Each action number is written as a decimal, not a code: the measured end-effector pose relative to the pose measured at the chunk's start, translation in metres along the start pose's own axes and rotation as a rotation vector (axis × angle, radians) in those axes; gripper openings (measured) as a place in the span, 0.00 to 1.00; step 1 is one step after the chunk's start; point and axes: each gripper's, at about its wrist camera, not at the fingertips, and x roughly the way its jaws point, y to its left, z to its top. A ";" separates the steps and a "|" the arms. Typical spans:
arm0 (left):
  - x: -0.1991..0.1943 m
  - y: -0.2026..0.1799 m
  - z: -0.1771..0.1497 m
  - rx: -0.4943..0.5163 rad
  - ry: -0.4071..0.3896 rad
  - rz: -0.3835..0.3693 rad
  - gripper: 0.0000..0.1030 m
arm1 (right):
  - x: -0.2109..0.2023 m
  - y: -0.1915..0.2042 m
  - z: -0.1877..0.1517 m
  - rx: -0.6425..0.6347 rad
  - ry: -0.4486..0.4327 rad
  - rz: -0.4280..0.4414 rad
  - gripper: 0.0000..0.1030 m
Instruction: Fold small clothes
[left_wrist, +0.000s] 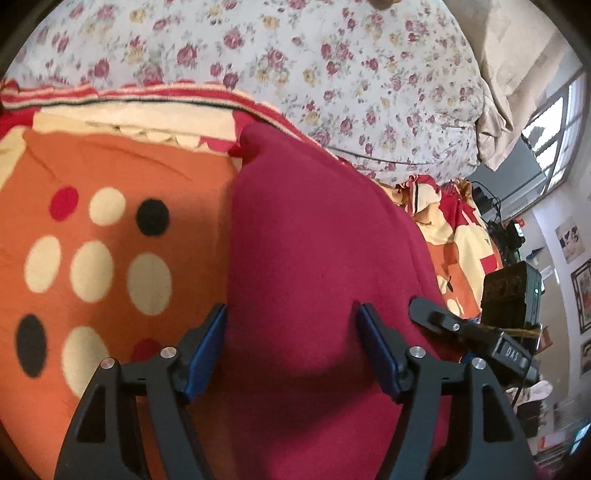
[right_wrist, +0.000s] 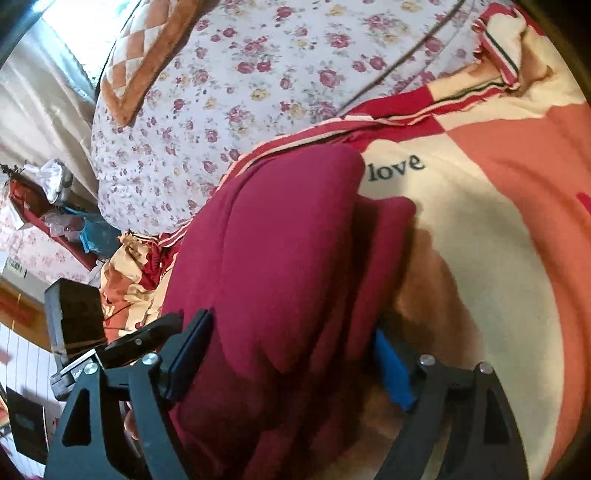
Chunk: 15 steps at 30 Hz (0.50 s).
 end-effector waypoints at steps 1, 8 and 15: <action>-0.002 -0.001 -0.001 0.004 -0.008 0.002 0.46 | 0.000 0.002 0.000 -0.019 0.002 -0.002 0.67; -0.043 -0.017 -0.013 0.025 -0.018 -0.008 0.30 | -0.021 0.026 -0.003 -0.041 0.009 0.036 0.49; -0.103 -0.018 -0.064 0.016 -0.055 0.092 0.30 | -0.027 0.071 -0.035 -0.110 0.106 0.110 0.49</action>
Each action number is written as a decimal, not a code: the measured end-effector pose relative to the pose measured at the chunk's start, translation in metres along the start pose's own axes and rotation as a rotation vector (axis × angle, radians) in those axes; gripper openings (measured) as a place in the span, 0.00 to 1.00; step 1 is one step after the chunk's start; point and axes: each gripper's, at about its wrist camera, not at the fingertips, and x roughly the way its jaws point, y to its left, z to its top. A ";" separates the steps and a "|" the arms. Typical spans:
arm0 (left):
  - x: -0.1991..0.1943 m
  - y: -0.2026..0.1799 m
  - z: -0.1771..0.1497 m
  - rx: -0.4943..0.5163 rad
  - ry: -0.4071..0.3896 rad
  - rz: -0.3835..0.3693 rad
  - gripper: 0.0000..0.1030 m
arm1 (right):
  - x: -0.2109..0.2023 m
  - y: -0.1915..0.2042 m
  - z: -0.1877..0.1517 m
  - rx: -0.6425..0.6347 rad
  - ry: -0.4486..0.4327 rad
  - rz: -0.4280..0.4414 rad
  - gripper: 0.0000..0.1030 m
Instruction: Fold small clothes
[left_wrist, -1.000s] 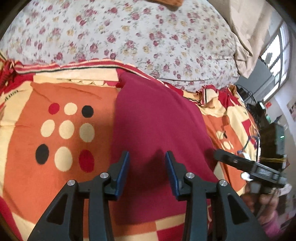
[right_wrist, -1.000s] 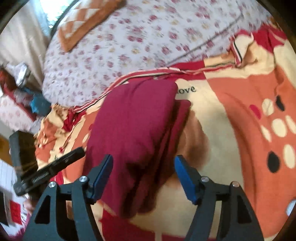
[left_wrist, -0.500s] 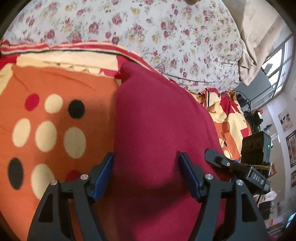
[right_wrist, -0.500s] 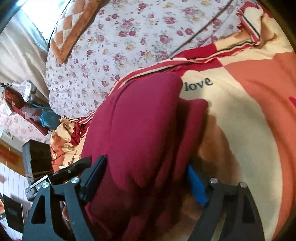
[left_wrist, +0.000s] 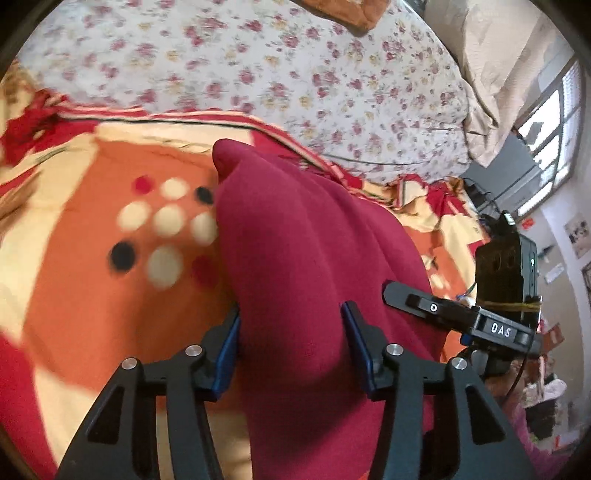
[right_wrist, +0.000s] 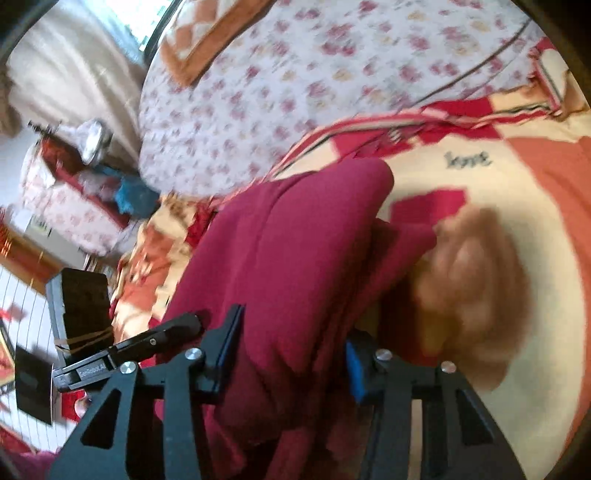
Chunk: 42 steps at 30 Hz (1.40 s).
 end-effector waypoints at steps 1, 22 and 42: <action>-0.002 0.003 -0.007 -0.006 0.003 0.016 0.30 | 0.006 0.004 -0.006 -0.006 0.021 0.007 0.49; -0.029 -0.009 -0.035 0.085 -0.167 0.326 0.34 | -0.028 0.102 -0.058 -0.427 -0.008 -0.257 0.40; -0.081 -0.050 -0.060 0.173 -0.348 0.411 0.34 | -0.049 0.117 -0.077 -0.345 -0.105 -0.413 0.69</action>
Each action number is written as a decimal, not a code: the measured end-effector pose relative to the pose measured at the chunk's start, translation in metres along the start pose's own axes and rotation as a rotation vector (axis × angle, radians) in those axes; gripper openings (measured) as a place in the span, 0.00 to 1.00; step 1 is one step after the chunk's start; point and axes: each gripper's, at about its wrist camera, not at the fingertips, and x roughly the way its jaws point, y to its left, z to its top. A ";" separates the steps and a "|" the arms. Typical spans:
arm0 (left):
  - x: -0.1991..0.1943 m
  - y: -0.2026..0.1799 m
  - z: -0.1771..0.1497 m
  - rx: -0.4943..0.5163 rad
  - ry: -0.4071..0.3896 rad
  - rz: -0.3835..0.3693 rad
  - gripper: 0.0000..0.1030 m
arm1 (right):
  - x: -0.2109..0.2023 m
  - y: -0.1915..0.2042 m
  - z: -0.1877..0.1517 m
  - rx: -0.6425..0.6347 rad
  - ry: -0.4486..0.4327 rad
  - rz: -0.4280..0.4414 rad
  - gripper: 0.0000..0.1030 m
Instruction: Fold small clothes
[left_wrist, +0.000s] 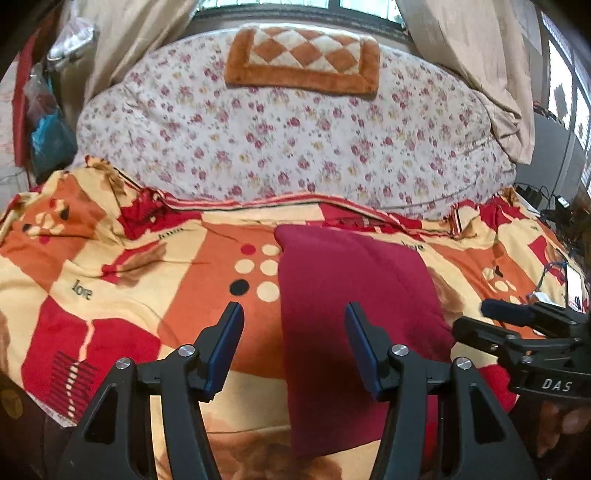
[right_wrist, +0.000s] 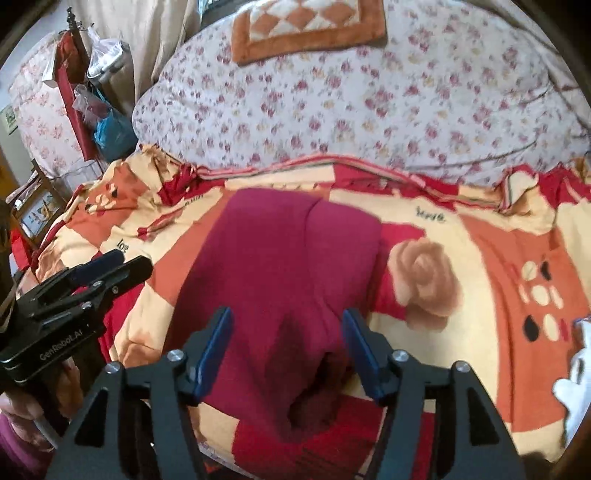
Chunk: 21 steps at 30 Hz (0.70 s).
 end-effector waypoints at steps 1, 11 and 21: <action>-0.003 0.001 0.001 -0.009 -0.005 0.002 0.34 | -0.005 0.001 0.000 0.001 -0.016 -0.018 0.73; -0.025 0.003 0.005 -0.018 -0.057 0.044 0.34 | -0.024 0.019 0.000 -0.034 -0.085 -0.115 0.81; -0.027 0.005 0.006 -0.032 -0.066 0.064 0.34 | -0.017 0.020 -0.003 -0.003 -0.077 -0.127 0.82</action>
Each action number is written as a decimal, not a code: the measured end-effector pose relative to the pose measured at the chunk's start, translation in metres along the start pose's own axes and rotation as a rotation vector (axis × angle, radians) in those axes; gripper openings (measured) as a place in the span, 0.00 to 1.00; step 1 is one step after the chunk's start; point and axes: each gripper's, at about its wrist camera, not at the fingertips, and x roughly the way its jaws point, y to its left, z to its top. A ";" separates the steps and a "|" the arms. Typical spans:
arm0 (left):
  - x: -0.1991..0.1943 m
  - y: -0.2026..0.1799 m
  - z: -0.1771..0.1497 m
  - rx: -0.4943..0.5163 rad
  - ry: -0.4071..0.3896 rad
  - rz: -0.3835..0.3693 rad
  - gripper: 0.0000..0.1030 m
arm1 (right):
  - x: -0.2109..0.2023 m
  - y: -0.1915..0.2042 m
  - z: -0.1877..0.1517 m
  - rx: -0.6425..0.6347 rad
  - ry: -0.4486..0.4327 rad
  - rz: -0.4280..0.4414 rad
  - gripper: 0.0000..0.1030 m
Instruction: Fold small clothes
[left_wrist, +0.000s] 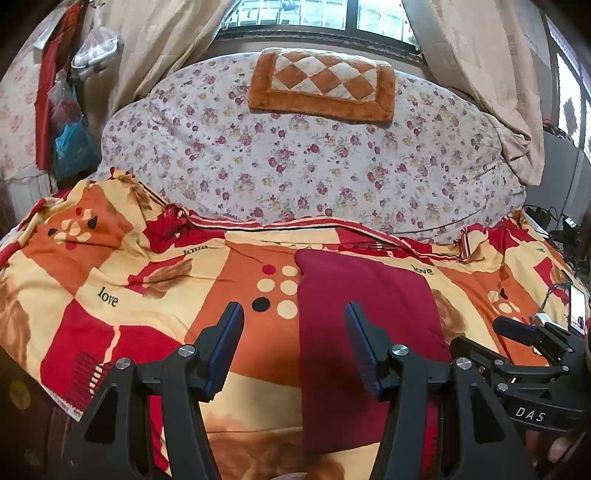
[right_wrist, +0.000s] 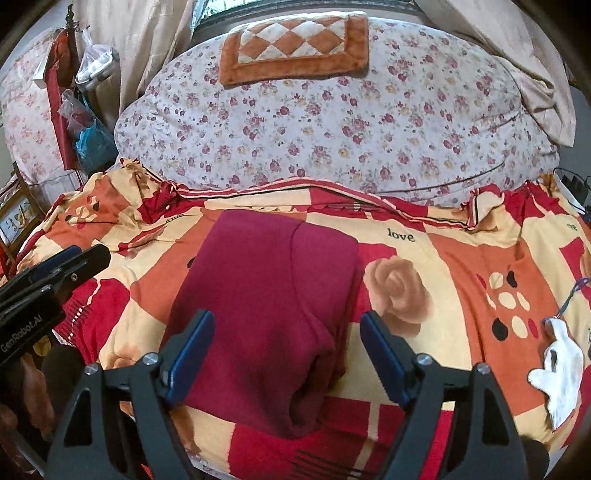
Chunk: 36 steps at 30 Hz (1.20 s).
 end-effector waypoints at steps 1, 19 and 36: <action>0.001 0.000 0.000 0.001 0.002 0.003 0.34 | 0.001 0.001 0.000 -0.002 0.000 -0.003 0.82; 0.004 -0.002 -0.003 0.008 0.009 0.016 0.34 | 0.003 0.003 0.000 -0.009 0.003 -0.005 0.83; 0.008 -0.003 -0.009 0.013 0.017 0.012 0.34 | 0.008 0.005 -0.003 -0.005 0.013 -0.004 0.83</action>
